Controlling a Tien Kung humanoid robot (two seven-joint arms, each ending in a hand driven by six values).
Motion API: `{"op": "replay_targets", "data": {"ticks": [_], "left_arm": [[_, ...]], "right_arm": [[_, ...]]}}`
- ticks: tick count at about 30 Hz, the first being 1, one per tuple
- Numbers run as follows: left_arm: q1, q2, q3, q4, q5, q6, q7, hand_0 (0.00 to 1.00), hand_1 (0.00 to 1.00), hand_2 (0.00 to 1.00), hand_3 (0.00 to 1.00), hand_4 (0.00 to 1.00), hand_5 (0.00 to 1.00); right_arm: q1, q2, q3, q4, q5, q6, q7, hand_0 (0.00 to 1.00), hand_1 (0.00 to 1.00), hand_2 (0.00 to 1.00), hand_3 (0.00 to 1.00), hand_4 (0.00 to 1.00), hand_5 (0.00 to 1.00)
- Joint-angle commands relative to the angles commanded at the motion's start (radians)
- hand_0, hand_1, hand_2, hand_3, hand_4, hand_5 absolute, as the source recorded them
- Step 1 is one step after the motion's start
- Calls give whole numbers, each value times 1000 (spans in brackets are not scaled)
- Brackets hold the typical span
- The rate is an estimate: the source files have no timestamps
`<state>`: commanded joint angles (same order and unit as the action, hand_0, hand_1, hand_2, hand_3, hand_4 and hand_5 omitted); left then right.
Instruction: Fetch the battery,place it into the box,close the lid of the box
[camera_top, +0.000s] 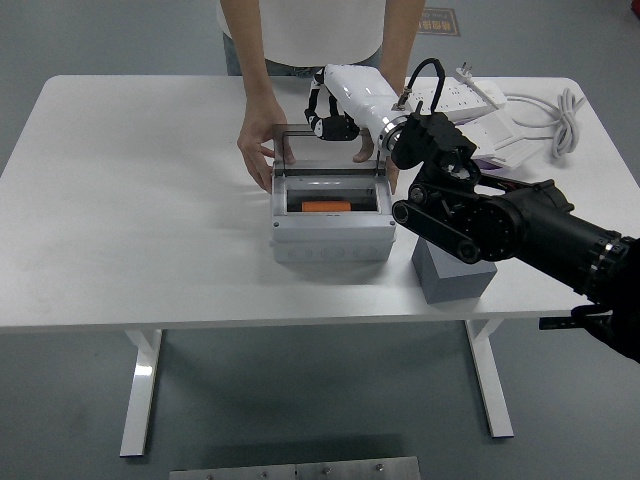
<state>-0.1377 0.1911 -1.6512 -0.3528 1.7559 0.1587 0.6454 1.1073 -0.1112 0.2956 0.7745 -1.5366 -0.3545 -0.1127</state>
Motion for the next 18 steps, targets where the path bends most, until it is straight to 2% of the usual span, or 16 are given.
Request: {"op": "replay_targets", "data": {"ticks": [7, 8, 13, 14, 18], "left_arm": [[-6, 1, -2, 2, 6, -3, 0, 442, 649, 655, 662, 790, 921], [-6, 1, -2, 2, 6, -4, 0, 442, 649, 656, 660, 791, 925], [-8, 2, -3, 1, 10, -5, 0, 442, 649, 656, 660, 791, 925], [-9, 2, -4, 1, 11, -6, 0, 442, 649, 656, 660, 791, 924], [-11, 1, -4, 2, 12, -6, -1, 442, 649, 656, 660, 791, 924]], "right_arm": [[6, 7, 13, -32, 3, 19, 25, 36, 132, 206, 308, 72, 112], [6, 8, 14, -35, 5, 21, 26, 40, 133, 213, 326, 184, 215], [3, 13, 13, -45, 15, 23, 28, 40, 133, 213, 326, 184, 215], [2, 14, 12, -47, 17, 24, 27, 201, 270, 353, 493, 862, 592], [-4, 16, 8, -59, 28, 24, 27, 201, 270, 353, 493, 862, 592]]}}
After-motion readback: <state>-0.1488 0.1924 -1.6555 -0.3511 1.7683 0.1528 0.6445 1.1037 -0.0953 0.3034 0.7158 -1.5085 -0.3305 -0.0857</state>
